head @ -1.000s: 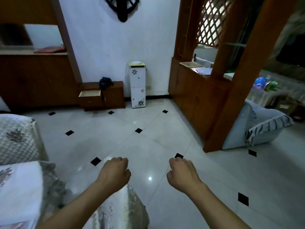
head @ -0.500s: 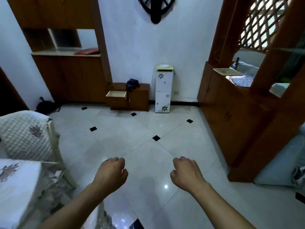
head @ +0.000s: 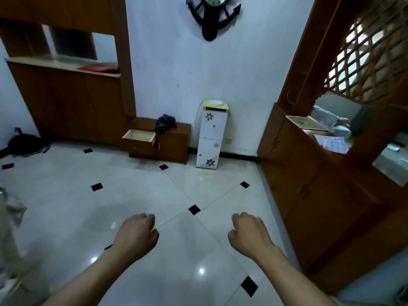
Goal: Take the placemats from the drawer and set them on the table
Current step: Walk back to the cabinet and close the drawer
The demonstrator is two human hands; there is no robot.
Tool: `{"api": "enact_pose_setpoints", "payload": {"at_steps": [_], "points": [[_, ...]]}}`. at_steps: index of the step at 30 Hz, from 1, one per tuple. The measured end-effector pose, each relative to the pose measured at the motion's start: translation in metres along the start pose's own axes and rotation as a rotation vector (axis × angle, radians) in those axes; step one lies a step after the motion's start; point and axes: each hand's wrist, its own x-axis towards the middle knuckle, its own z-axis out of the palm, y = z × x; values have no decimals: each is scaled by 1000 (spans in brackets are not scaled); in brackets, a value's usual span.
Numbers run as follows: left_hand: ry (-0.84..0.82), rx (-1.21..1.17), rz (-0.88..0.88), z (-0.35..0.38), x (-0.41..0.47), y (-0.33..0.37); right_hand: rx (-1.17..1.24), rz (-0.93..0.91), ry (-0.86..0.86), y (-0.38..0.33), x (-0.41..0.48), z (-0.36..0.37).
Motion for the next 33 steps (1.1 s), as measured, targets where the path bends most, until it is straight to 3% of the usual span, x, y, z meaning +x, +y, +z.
{"api": "enact_pose_setpoints", "payload": {"at_steps": [15, 23, 33], "points": [[-59, 103, -261, 23, 243, -100, 101, -235, -94, -18, 355, 71], [-29, 97, -395, 23, 367, -169, 97, -418, -127, -62, 542, 68], [-4, 59, -355, 44, 553, -338, 50, -355, -129, -165, 764, 89]]}}
